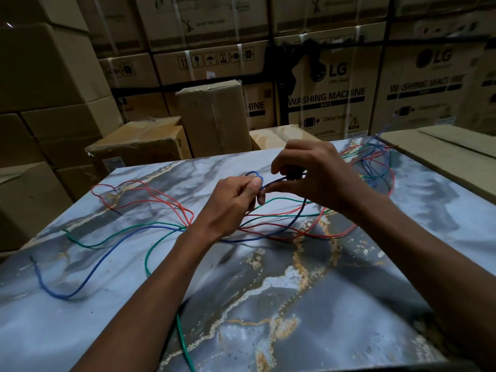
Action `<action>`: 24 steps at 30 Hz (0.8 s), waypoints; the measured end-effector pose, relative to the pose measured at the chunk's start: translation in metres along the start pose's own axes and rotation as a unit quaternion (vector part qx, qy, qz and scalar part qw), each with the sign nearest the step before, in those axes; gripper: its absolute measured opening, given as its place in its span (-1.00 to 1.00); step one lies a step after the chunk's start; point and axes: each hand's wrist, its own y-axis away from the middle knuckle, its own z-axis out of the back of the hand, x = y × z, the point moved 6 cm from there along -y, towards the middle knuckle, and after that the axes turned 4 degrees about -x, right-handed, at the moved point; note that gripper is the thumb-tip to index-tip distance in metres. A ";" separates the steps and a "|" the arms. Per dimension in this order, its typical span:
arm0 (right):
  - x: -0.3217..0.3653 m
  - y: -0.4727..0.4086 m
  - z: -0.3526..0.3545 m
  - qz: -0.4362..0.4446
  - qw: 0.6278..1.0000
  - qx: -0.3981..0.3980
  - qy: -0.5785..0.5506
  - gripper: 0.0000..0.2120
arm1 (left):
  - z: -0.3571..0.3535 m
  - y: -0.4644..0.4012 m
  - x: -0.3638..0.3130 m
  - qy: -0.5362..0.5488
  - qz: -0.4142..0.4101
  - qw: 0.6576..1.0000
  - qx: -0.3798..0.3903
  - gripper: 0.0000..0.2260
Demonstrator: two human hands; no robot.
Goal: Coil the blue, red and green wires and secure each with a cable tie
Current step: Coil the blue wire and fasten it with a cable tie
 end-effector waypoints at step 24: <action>-0.144 0.076 0.022 -0.310 0.939 0.029 0.147 -0.74 | 0.062 -0.002 0.038 0.542 0.185 0.806 -0.146 -0.58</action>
